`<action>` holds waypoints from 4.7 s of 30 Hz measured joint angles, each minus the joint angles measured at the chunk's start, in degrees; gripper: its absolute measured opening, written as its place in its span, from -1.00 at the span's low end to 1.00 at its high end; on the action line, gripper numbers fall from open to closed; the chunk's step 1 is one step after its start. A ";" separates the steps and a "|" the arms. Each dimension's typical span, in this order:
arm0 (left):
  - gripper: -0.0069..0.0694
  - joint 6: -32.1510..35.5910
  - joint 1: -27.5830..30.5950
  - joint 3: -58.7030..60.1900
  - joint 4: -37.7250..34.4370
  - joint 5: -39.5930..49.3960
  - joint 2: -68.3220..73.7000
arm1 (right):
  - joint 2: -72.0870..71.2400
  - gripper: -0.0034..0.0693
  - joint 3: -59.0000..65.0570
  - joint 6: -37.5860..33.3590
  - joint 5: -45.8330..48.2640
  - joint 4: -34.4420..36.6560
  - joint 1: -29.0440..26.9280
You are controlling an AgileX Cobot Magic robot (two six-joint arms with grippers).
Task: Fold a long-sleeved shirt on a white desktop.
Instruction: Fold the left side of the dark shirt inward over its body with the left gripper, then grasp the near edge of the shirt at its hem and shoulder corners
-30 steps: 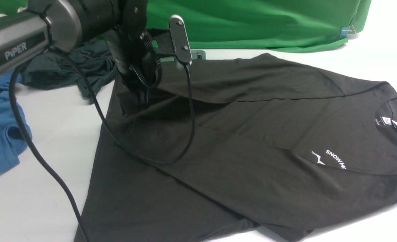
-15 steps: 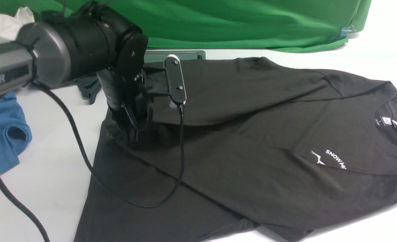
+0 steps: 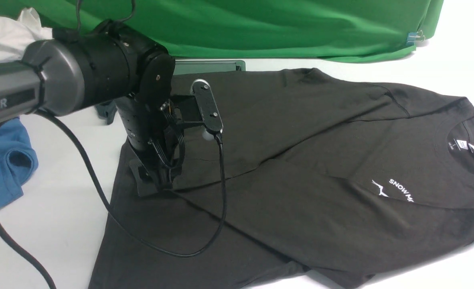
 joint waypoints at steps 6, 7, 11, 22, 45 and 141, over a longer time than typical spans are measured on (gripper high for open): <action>0.25 -8.61 -2.02 0.05 -1.93 2.09 -5.63 | 4.81 -0.01 0.00 2.19 -2.02 0.00 0.00; 0.11 -8.71 -2.58 0.05 -3.00 3.37 -6.60 | 5.82 -0.01 0.00 2.19 -2.02 0.00 0.00; -0.63 -2.74 -3.96 2.29 -12.40 8.75 -11.33 | 9.77 -0.01 0.02 1.95 -2.19 0.00 0.00; -0.03 4.67 -4.02 22.88 -18.33 9.16 -15.12 | 10.85 -0.01 0.02 1.64 -3.00 0.23 0.00; -0.32 4.65 -4.02 40.65 9.66 -15.80 -16.58 | 10.85 -0.01 0.02 1.53 -3.05 3.65 0.00; -0.65 -13.48 -5.07 35.53 -14.21 4.82 -43.68 | 36.94 -0.72 33.74 -31.53 -33.49 -32.13 -0.11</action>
